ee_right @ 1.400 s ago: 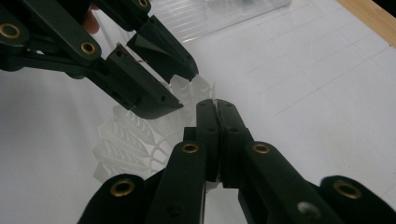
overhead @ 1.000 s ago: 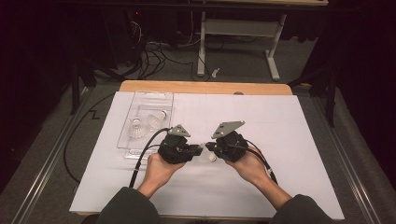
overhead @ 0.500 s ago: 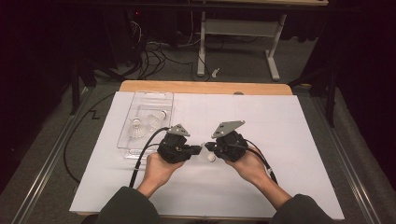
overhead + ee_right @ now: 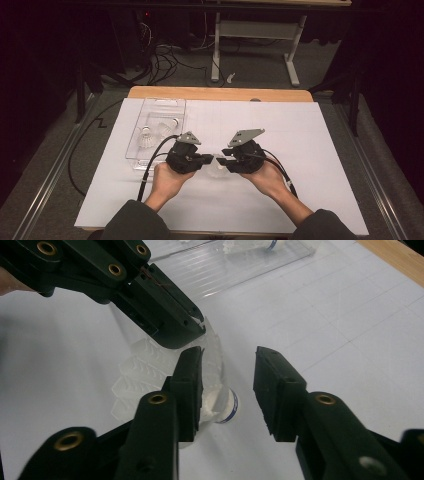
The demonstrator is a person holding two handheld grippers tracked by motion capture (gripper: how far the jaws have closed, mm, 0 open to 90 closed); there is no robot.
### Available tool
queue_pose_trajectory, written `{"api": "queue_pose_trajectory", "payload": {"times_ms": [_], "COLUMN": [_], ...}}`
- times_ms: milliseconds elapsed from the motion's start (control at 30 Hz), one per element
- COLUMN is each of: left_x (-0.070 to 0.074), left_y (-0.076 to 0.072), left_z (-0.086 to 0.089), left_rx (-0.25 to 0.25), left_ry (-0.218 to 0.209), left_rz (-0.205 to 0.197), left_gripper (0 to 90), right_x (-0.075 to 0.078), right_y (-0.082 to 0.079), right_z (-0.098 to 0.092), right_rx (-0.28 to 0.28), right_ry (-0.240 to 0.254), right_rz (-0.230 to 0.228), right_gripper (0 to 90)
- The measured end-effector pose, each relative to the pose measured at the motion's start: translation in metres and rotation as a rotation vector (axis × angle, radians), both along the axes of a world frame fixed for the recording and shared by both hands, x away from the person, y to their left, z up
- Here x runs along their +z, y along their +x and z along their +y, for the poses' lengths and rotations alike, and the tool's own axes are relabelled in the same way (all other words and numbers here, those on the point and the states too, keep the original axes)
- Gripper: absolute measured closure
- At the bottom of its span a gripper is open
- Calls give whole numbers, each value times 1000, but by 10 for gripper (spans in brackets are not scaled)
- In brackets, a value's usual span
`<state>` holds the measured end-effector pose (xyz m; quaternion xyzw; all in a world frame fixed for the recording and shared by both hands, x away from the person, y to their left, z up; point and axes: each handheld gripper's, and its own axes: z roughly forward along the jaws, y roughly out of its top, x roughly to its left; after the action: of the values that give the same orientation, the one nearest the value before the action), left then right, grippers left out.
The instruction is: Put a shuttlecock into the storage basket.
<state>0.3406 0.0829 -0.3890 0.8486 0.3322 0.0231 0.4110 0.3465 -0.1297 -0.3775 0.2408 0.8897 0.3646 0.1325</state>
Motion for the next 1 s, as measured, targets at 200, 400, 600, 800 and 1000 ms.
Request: {"api": "queue_pose_trajectory", "payload": {"times_ms": [200,400,600,800,1000], "left_x": [1,2,4,5,9], "left_y": [0,0,-1,-3,-6], "left_z": [4,6,7,11,17], "left_rx": [9,13,13,17,24], "left_ry": [2,-1,-4,-10,-17], "left_rz": [0,0,-3,-4,-12], "left_gripper": [899,899,899,899,899], "right_x": [1,4,6,5,0], "right_y": [-3,-7,-11,-12,-15], "right_z": [-6,-20,-31,-42,-57], "right_rx": [-18,-35,-46,-66,-81], "right_ry": [31,68,97,125,155], "right_rz": [-7,-24,-47,-46,-36], "right_gripper": [522,498,499,491,474]}}
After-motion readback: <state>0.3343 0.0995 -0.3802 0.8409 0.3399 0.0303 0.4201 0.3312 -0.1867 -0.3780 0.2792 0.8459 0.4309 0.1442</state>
